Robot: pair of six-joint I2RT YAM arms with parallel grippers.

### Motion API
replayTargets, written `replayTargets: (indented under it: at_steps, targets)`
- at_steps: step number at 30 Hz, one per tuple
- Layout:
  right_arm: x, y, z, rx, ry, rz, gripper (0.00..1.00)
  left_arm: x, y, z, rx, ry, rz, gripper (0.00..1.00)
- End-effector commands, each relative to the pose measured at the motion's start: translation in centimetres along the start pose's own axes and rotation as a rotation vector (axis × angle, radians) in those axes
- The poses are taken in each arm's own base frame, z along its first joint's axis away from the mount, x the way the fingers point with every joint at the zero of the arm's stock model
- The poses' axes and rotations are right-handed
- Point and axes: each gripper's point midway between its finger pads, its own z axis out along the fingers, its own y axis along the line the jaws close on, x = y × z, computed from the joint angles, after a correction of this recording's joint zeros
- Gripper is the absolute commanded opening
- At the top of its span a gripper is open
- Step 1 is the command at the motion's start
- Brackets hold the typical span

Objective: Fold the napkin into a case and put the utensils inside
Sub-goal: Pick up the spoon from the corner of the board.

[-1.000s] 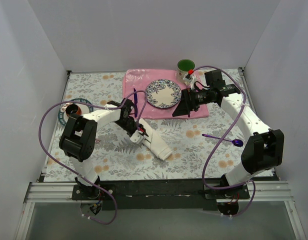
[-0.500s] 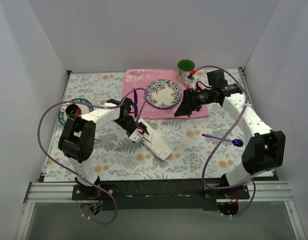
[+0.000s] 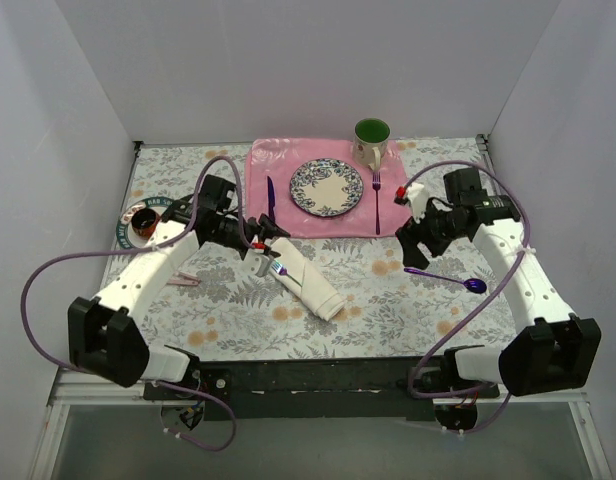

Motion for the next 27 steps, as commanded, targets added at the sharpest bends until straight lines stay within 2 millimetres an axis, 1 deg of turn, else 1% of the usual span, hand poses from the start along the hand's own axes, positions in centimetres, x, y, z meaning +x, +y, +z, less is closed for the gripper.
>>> replayTargets:
  at_steps: [1,2,3,4,5,6,7,8,9,11,12,13,15,16,17,19,23,27]
  targets:
    - [9.3,-4.4,-0.7,0.144,0.331,-0.135,0.84,-2.2,0.0,-1.2,-0.125,-0.021,-0.129,0.5]
    - [10.5,-5.3,-0.3,0.169,0.351,-0.155,0.83,-2.3,-1.2,-0.9,-0.127,-0.029,-0.202,0.5]
    - [11.2,-6.4,-0.4,0.204,0.379,-0.176,0.81,-2.4,-1.3,-0.9,-0.142,-0.028,-0.215,0.5]
    - [11.8,-7.5,-0.5,0.223,0.396,-0.209,0.74,-2.5,-1.0,-1.0,-0.165,-0.032,-0.21,0.5]
    - [12.5,-8.1,-0.4,0.236,0.417,-0.22,0.72,-2.9,-1.2,-1.2,-0.177,-0.034,-0.226,0.5]
    - [13.3,-9.2,0.2,0.262,0.446,-0.237,0.68,-2.7,-1.7,-1.0,-0.175,-0.033,-0.239,0.5]
    - [13.8,-9.7,0.4,0.263,0.461,-0.256,0.63,-2.6,-1.7,-1.0,-0.18,-0.03,-0.241,0.5]
    - [13.9,-10.3,0.6,0.271,0.464,-0.261,0.61,-2.6,-1.8,-1.0,-0.177,-0.029,-0.251,0.5]
    - [14.3,-11.0,1.4,0.265,0.476,-0.26,0.58,-2.6,-1.8,-1.0,-0.178,-0.029,-0.254,0.5]
    - [14.6,-11.8,1.9,0.254,0.489,-0.262,0.54,-2.6,-2.0,-1.0,-0.168,-0.032,-0.262,0.5]
    - [15.6,-12.3,2.2,0.247,0.532,-0.252,0.52,-2.6,-2.0,-1.0,-0.164,-0.036,-0.255,0.5]
    - [15.5,-12.7,2.4,0.25,0.537,-0.258,0.48,-2.6,-2.1,-1.0,-0.162,-0.036,-0.259,0.5]
    - [16.2,-13.1,3.0,0.231,0.565,-0.263,0.45,-2.7,-2.2,-1.0,-0.159,-0.041,-0.25,0.5]
    - [17.1,-13.5,2.8,0.237,0.575,-0.241,0.43,-2.7,-2.3,-0.9,-0.16,-0.042,-0.252,0.5]
    - [17.3,-13.6,3.0,0.233,0.578,-0.247,0.42,-2.7,-2.3,-1.0,-0.162,-0.042,-0.25,0.5]
    - [17.8,-13.3,3.2,0.216,0.587,-0.254,0.41,-2.6,-2.4,-0.9,-0.16,-0.043,-0.253,0.5]
    - [19.8,-12.6,3.8,0.207,0.615,-0.27,0.4,-2.5,-2.8,-0.8,-0.155,-0.04,-0.241,0.51]
    - [20.5,-12.4,4.5,0.198,0.616,-0.27,0.38,-2.4,-3.0,-0.6,-0.15,-0.043,-0.244,0.51]
